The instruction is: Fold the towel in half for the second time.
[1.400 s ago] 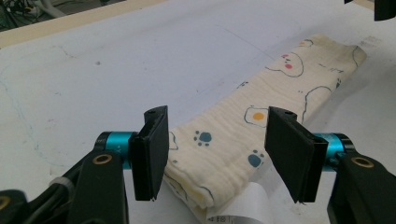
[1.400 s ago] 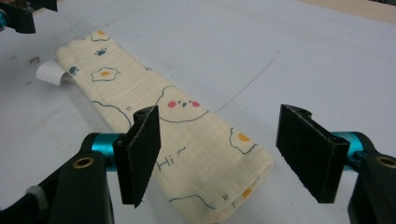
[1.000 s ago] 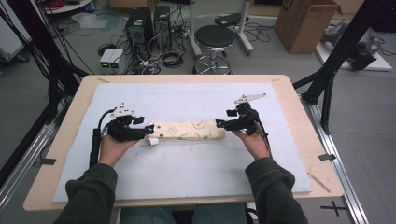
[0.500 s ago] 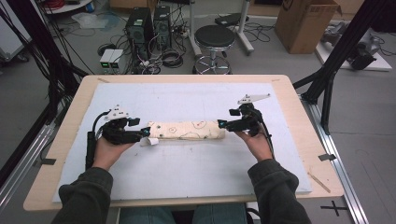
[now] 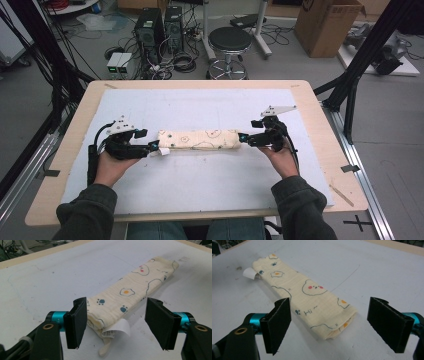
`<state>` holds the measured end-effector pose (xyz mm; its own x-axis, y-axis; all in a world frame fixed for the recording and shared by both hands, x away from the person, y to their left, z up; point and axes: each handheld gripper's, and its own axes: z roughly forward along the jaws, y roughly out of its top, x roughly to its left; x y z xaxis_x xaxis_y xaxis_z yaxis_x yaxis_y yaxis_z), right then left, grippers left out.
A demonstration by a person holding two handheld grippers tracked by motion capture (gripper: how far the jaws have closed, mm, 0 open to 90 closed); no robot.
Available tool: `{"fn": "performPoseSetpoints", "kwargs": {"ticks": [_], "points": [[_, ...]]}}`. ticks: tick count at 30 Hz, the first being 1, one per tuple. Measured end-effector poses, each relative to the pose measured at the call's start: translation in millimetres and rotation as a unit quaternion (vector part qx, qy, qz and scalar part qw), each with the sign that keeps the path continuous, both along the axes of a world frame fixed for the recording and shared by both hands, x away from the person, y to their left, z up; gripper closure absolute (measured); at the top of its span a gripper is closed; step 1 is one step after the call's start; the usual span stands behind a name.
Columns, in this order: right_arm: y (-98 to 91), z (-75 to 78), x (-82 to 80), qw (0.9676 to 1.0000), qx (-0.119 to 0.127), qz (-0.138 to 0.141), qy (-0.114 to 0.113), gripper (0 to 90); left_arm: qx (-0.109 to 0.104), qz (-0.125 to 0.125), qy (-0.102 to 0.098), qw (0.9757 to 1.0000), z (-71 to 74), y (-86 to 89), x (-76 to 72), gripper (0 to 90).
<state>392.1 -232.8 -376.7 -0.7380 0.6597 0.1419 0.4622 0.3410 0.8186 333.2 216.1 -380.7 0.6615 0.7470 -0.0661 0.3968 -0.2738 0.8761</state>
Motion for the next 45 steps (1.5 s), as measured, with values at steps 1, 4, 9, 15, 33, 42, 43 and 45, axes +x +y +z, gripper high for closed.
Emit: {"fn": "performPoseSetpoints", "kwargs": {"ticks": [1,4,9,15,33,42,43,45], "points": [[-0.6,-0.1,-0.8,1.0,0.001,-0.001,-0.002,18.6,0.003,-0.001,0.0,1.0,0.1,0.8,-1.4,34.7],[-1.4,-0.8,-6.4,1.0,-0.005,-0.002,-0.006,18.0,0.001,0.001,0.002,1.0,-0.8,2.9,-5.6,34.0],[-3.1,-3.2,-13.8,0.9999,-0.007,-0.001,-0.011,17.1,0.0,0.004,0.002,1.0,-2.1,7.3,-11.2,32.8],[-6.7,-4.0,-22.0,0.9999,-0.006,0.001,-0.014,15.9,0.001,0.006,-0.002,1.0,-3.0,11.5,-19.2,31.5],[-20.0,-15.9,-44.9,0.9998,-0.001,-0.005,-0.021,12.0,-0.001,0.004,0.002,1.0,-9.0,14.2,-35.0,26.2],[-27.4,-24.6,-53.6,0.9998,-0.006,-0.005,-0.02,11.9,0.008,0.0,0.002,1.0,-14.2,12.4,-41.2,24.0],[-28.4,-25.5,-54.9,0.9998,-0.007,-0.007,-0.02,11.9,0.01,-0.001,0.001,1.0,-14.9,12.6,-42.2,23.8],[-30.2,-27.4,-56.9,0.9997,-0.008,-0.009,-0.02,11.9,0.008,-0.001,0.002,1.0,-16.7,12.7,-43.8,23.6]]}}
